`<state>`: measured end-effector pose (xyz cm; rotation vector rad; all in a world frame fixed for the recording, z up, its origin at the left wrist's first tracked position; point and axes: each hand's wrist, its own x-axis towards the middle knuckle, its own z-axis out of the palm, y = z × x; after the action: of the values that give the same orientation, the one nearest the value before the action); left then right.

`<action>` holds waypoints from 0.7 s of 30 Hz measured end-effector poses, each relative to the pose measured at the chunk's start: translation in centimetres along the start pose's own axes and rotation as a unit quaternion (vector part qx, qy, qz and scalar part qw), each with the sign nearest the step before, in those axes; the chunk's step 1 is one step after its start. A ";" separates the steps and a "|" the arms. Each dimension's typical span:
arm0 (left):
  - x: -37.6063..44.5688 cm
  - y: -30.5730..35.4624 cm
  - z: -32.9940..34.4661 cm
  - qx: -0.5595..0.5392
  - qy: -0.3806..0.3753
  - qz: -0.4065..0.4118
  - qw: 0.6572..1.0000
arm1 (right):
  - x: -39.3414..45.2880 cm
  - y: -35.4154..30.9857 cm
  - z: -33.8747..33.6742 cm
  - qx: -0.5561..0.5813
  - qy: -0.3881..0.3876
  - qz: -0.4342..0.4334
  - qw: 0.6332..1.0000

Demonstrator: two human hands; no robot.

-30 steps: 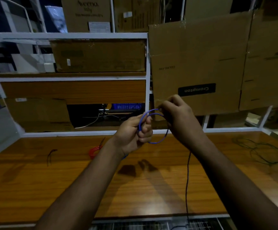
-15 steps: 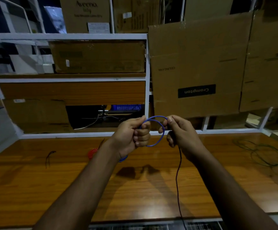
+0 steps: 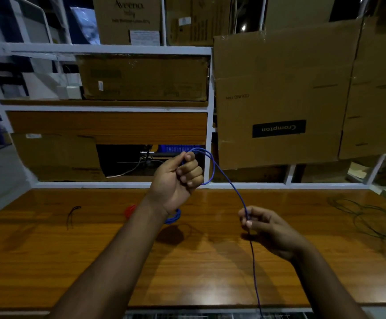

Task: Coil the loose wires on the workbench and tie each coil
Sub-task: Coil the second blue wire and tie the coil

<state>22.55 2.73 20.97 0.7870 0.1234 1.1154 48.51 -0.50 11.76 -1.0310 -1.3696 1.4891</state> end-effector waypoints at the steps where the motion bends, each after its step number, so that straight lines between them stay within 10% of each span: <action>1: 0.1 0.0 -0.1 0.001 -0.002 0.006 1.000 | 0.1 0.7 0.4 -0.022 0.033 0.012 0.999; 7: 0.6 -0.2 -0.3 0.031 -0.004 0.002 1.000 | 0.1 0.6 6.9 -0.291 0.207 -0.009 0.934; 11: 1.0 -0.1 -0.6 0.046 0.007 0.003 0.999 | -2.2 -3.0 11.4 -0.578 0.102 -0.053 0.808; 16: 0.7 -0.7 -0.3 0.111 0.025 0.007 0.994 | -4.3 -9.5 13.7 -0.625 -0.048 -0.140 0.766; 21: -0.4 -1.3 0.7 0.248 0.016 -0.004 0.969 | -2.9 -13.6 12.1 -0.630 0.078 -0.309 0.708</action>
<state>23.65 1.72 20.59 1.2109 0.4443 1.1036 38.54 -6.28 26.14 -1.1735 -2.3114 -0.2326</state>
